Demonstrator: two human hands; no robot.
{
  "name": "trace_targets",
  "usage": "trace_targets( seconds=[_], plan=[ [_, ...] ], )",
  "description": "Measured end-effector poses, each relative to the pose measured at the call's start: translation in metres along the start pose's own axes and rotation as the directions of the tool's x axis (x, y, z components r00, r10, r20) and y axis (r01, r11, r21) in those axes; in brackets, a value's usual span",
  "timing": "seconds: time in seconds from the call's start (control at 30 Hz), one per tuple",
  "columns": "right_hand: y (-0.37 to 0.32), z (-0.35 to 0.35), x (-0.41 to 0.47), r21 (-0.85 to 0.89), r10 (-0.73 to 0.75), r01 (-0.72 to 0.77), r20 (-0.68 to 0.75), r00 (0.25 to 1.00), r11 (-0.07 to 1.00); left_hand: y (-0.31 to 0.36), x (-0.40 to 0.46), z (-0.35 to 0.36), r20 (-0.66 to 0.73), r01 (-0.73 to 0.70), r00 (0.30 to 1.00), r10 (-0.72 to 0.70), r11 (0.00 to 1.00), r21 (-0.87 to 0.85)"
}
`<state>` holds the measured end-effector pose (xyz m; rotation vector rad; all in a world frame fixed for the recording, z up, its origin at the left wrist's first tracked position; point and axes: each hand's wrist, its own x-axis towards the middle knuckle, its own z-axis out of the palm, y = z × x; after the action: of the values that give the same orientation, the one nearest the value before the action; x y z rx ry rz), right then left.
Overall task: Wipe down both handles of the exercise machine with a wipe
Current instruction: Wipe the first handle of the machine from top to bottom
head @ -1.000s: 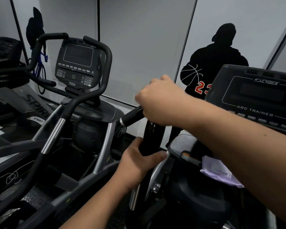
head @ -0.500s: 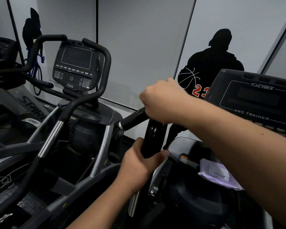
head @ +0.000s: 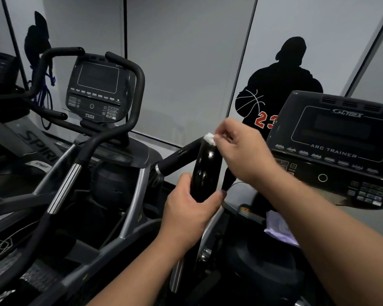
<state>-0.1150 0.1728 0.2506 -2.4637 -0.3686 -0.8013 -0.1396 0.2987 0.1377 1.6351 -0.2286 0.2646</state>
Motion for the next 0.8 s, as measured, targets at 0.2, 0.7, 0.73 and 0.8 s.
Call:
trace_targets(
  seconds=[0.2, 0.7, 0.73, 0.8],
  plan=[
    [0.014, 0.022, -0.023, 0.192, 0.058, -0.028, -0.150, 0.987, 0.981, -0.001, 0.001, 0.002, 0.006, -0.014, 1.000, 0.014, 1.000, -0.024],
    [0.023, 0.055, -0.027, 0.678, 0.488, -0.295, -0.108, 0.866, 0.673, -0.008, 0.005, 0.007, -0.039, -0.068, 0.997, 0.064, 0.994, -0.089],
    [0.023, 0.058, -0.027, 0.704, 0.518, -0.309, -0.098, 0.849, 0.639, -0.007, 0.005, 0.007, -0.037, -0.072, 0.997, 0.069, 0.993, -0.097],
    [0.021, 0.061, -0.031, 0.782, 0.557, -0.293, -0.083, 0.826, 0.551, -0.005, 0.006, 0.007, -0.032, -0.079, 0.997, 0.076, 0.992, -0.094]
  ],
)
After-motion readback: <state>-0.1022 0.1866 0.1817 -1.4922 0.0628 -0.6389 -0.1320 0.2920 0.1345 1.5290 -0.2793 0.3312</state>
